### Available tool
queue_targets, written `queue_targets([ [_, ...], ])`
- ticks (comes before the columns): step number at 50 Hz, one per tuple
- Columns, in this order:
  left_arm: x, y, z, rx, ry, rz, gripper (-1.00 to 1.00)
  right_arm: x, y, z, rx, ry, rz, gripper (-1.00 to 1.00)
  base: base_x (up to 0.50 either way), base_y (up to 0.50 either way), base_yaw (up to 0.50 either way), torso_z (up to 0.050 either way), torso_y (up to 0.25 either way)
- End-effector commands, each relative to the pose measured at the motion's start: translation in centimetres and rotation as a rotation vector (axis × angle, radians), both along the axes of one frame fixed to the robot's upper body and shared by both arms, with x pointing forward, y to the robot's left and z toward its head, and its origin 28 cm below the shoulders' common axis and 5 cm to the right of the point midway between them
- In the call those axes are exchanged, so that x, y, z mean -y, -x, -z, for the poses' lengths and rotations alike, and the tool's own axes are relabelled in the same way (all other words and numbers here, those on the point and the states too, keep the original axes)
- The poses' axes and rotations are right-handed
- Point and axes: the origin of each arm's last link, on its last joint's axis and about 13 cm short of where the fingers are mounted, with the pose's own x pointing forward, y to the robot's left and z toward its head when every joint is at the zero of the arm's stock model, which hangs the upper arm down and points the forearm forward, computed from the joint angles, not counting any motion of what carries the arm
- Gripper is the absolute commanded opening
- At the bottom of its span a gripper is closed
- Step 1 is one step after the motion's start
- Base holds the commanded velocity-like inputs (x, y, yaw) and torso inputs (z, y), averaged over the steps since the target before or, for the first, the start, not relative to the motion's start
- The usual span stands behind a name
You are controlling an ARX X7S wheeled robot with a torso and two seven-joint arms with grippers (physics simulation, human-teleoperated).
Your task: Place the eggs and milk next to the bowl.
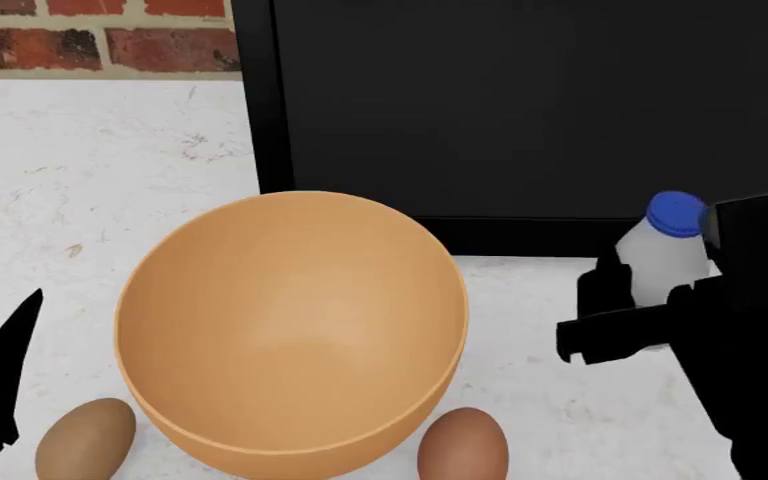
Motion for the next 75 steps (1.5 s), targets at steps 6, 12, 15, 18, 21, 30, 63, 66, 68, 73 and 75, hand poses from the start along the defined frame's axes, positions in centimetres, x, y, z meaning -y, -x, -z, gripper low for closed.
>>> queue_targets([
  [6, -0.1, -0.1, 0.0, 0.002, 0.0, -0.013, 1.0, 0.7, -1.3, 0.0, 0.04, -0.023, -0.189, -1.0, 0.0, 0.0, 0.0, 0.0, 0.0],
  [12, -0.3, -0.1, 0.2, 0.0, 0.001, -0.017, 1.0, 0.3, -1.8, -0.1, 0.036, -0.039, -0.248, -1.0, 0.0, 0.0, 0.0, 0.0, 0.002],
  [15, -0.4, -0.1, 0.3, -0.001, 0.0, -0.019, 1.0, 0.2, -2.0, 0.0, 0.036, -0.042, -0.283, -1.0, 0.0, 0.0, 0.0, 0.0, 0.0],
  [18, -0.3, 0.0, 0.3, 0.0, -0.001, -0.02, 1.0, 0.2, -2.1, 0.0, 0.032, -0.045, -0.301, -1.0, 0.0, 0.0, 0.0, 0.0, 0.0],
  [21, -0.3, 0.0, 0.2, 0.001, -0.002, -0.022, 1.0, 0.0, -2.1, 0.0, 0.025, -0.045, -0.329, -1.0, 0.0, 0.0, 0.0, 0.0, 0.0],
  [30, -0.4, 0.0, 0.5, 0.003, -0.005, -0.023, 1.0, -0.1, -1.9, 0.2, 0.019, -0.046, -0.39, -1.0, 0.0, 0.0, 0.0, 0.0, 0.0],
  [63, -0.5, 0.0, 0.5, 0.004, -0.011, -0.025, 1.0, -0.2, -1.8, 1.8, -0.01, -0.087, -0.45, -1.0, 0.0, 0.0, 0.0, 0.0, 0.0],
  [66, -0.4, 0.0, 0.4, 0.004, -0.012, -0.023, 1.0, -0.1, -1.8, 2.0, -0.012, -0.092, -0.448, -1.0, 0.0, 0.0, 0.0, 0.0, 0.003],
  [68, -0.4, -0.1, 0.4, 0.004, -0.012, -0.023, 1.0, -0.1, -1.8, 2.0, -0.011, -0.093, -0.448, -1.0, 0.0, 0.0, 0.0, 0.0, 0.0],
  [73, -0.3, -0.2, 0.3, 0.004, -0.013, -0.02, 1.0, 0.1, -1.5, 2.3, -0.012, -0.098, -0.453, -1.0, 0.0, 0.0, 0.0, 0.0, 0.0],
  [75, -0.3, -0.2, 0.4, 0.004, -0.013, -0.02, 1.0, 0.2, -1.4, 2.3, -0.011, -0.102, -0.45, -1.0, 0.0, 0.0, 0.0, 0.0, 0.0],
])
